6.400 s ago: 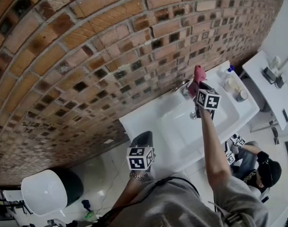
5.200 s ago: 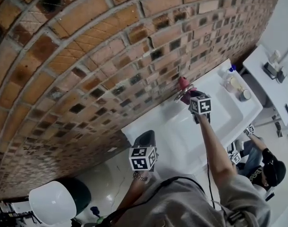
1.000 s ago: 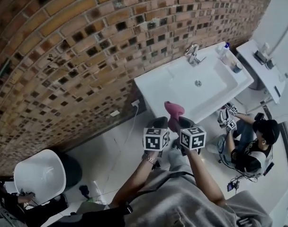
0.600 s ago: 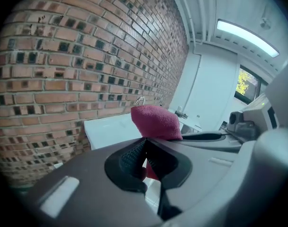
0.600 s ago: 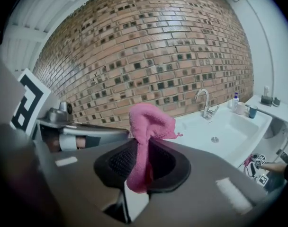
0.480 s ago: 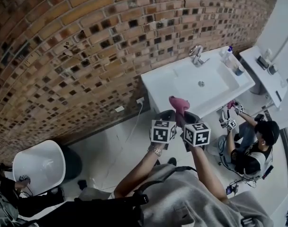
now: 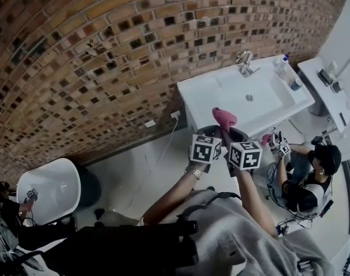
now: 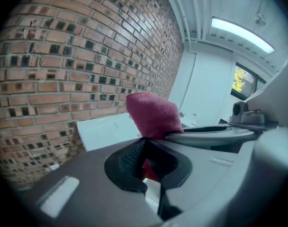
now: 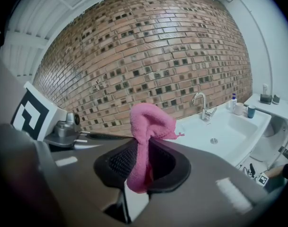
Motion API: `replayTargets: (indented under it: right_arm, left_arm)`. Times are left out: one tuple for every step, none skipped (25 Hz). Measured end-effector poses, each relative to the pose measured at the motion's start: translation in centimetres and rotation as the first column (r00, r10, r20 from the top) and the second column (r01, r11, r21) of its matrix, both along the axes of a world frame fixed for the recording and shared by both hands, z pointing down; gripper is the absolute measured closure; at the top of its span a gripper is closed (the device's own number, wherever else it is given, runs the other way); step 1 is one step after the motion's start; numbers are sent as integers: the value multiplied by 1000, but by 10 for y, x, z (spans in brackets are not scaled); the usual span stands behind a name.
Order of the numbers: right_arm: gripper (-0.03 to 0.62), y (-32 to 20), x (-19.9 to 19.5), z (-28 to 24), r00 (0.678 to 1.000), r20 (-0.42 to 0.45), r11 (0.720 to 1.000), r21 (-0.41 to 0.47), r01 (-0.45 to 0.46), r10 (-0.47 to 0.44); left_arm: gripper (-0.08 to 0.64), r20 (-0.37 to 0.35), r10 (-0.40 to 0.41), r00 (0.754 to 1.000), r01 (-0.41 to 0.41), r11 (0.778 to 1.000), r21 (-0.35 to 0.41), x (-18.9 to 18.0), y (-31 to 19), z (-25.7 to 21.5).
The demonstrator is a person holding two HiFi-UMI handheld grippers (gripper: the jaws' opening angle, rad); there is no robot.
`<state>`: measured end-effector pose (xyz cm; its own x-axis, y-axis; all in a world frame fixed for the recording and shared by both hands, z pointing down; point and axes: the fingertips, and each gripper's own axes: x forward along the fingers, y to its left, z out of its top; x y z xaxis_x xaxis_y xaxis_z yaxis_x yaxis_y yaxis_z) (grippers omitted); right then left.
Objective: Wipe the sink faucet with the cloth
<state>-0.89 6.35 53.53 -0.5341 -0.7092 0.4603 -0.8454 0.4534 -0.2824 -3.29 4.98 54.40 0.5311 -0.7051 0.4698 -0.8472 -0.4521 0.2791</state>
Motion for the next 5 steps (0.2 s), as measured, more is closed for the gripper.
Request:
replayTargets:
  right_arm:
    - [526,0,-1,0,1000,2,1000,0,4,-4]
    - [526,1,-2,2,1000,5,1000,-3,8,-8]
    - [526,2,-2,4,1000,9,1000,-5,11,-11]
    - [526,3,-1,5,1000,12,1000,-9,13,-13]
    - [526,3,-1,7,1000,15,1000,-12,15,-15]
  left_arm:
    - [540,-2,-2,1000,2,1000,-2,0,2,0]
    - [540,-1,-4,1000,4,1000,-4,0,4,2]
    - [541,2,-7,1000,7,1000,-7,-1,6,4]
    - [540,5,-9,1000,9,1000,-10,0,8,6]
    - [541,9,-11,1000,11,1000,-13,0,10,8]
